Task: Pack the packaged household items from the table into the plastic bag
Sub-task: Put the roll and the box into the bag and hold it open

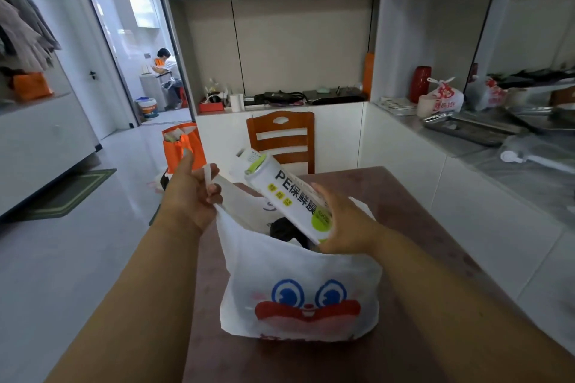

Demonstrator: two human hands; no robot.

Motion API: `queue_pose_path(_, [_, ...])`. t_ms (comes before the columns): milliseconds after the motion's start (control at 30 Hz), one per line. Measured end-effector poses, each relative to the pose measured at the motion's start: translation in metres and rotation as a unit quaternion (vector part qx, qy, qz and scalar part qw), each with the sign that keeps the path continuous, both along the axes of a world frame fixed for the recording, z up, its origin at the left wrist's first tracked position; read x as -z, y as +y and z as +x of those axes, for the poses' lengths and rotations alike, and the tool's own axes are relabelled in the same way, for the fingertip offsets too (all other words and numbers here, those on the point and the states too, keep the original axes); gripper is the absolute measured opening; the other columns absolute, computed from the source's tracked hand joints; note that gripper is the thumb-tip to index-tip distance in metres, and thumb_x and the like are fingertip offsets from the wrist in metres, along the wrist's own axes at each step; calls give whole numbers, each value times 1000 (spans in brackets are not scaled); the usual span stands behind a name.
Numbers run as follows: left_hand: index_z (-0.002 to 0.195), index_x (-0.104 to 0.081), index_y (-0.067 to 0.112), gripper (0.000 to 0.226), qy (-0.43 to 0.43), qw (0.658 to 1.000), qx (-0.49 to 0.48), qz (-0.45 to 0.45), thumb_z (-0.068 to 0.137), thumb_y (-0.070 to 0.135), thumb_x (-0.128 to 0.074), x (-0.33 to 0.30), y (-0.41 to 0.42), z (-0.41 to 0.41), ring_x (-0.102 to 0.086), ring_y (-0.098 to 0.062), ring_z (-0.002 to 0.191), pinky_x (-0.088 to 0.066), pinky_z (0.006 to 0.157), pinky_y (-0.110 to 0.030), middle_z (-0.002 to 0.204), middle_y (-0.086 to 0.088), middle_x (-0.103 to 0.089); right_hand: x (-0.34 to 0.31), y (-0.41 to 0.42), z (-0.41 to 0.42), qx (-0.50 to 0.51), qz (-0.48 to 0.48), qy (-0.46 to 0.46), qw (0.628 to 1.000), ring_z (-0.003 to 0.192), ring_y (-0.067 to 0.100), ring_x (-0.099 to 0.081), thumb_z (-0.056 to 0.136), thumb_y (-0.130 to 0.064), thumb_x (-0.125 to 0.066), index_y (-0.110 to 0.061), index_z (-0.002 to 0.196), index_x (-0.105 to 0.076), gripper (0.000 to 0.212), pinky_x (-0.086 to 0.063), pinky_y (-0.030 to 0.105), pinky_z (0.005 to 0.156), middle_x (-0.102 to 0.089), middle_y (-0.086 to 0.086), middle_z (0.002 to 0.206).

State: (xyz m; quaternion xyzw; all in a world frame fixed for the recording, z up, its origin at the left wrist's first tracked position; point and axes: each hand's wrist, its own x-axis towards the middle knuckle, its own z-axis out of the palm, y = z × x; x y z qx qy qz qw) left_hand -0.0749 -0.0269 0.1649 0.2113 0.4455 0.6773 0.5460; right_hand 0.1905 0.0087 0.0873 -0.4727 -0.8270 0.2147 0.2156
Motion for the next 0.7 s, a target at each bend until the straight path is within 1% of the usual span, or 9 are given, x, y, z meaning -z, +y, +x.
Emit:
queue_pose_path(100, [114,-58,9,60,10,1000,2,0,86,61,-49,-1,2,0,-41,-7,35,-31,33,-15,88,-2,-60,-8,10,8,-1,15,-114,993,124,20,-42,56,-51,-76,-38,146,-6,115,-43,43,100,-39,-2,142])
queue_pose_path(200, [114,-61,9,64,36,999,9,-7,82,64,-53,-3,4,-2,-42,-8,36,-32,32,-15,94,-3,-61,-9,15,-1,-13,36,-247,968,128,24,-38,67,-60,-64,-37,148,-5,103,-38,45,103,-34,3,148])
queue_pose_path(267, [113,-63,9,68,71,997,23,-19,79,67,-55,-3,4,-2,-42,-8,36,-34,32,-15,98,-5,-62,-4,14,-10,-31,10,-308,951,138,26,-28,72,-54,-59,-35,149,-3,97,-31,50,108,-24,5,155])
queue_pose_path(333, [113,-65,9,71,100,994,39,-30,77,69,-55,-3,3,0,-42,-8,35,-34,33,-14,96,-8,-62,-6,13,-11,-29,-7,-334,942,136,27,-30,77,-46,-57,-34,148,-16,82,-27,52,109,-29,7,153])
queue_pose_path(400, [112,-67,10,71,122,991,46,-34,76,70,-55,-4,2,1,-42,-8,35,-34,33,-14,97,-11,-64,-15,13,-3,25,7,-345,938,119,24,-42,76,-42,-61,-31,139,-37,68,-34,48,101,-45,8,137])
queue_pose_path(500, [108,-69,15,64,151,987,35,-50,76,69,-55,-6,-1,7,-43,-10,36,-36,34,-14,108,-8,-67,-27,9,9,158,-12,-393,906,116,26,-47,78,-33,-64,-19,136,-42,63,-40,41,93,-49,10,130])
queue_pose_path(600, [110,-67,22,56,183,981,15,-65,79,67,-53,-10,-3,16,-46,-13,51,-41,37,-14,110,-1,-67,-32,6,11,217,-87,-314,920,86,20,-55,87,-28,-54,-14,125,-52,40,-44,29,71,-61,6,110])
queue_pose_path(667, [113,-66,23,57,204,977,5,-68,80,67,-51,-13,-4,20,-47,-15,60,-42,38,-14,107,3,-65,-39,12,13,278,-103,-187,936,81,21,-58,89,-23,-54,-12,116,-59,31,-47,27,71,-62,5,95])
queue_pose_path(700, [113,-67,24,57,216,974,-2,-71,81,67,-50,-14,-4,21,-47,-15,62,-42,39,-14,104,5,-64,-46,18,16,314,-123,-110,935,84,23,-60,89,-21,-55,-9,115,-61,29,-48,28,75,-63,7,97])
